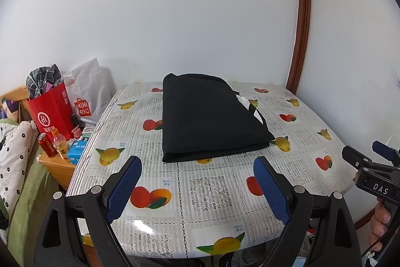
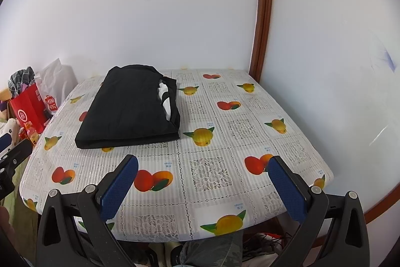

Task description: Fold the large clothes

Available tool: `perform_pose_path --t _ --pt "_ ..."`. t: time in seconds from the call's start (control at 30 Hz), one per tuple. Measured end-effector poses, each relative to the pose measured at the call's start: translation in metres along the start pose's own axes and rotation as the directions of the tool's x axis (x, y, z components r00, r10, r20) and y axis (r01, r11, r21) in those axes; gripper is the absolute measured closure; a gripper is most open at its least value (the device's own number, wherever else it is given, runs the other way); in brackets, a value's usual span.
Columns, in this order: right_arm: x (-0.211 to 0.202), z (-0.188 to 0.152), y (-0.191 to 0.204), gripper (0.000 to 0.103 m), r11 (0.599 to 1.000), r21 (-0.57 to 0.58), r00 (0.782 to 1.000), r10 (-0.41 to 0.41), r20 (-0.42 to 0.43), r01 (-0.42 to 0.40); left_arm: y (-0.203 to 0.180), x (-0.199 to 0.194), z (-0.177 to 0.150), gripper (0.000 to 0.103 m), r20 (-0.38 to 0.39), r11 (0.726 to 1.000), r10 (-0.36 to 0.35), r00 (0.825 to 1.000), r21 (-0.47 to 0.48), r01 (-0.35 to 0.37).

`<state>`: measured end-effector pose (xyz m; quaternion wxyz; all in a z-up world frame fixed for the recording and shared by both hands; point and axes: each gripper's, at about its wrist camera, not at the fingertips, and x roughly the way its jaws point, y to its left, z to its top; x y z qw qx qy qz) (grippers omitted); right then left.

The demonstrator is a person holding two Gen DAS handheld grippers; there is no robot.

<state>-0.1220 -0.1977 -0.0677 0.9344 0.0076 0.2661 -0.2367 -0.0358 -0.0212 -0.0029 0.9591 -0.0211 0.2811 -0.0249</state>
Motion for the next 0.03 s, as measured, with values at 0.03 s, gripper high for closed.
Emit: perform_pose_path --t 0.03 --pt "-0.0002 0.0002 -0.0006 0.001 1.0 0.003 1.0 -0.001 0.001 0.001 0.0001 0.0004 -0.0001 0.012 -0.002 1.0 -0.003 1.0 -0.001 0.003"
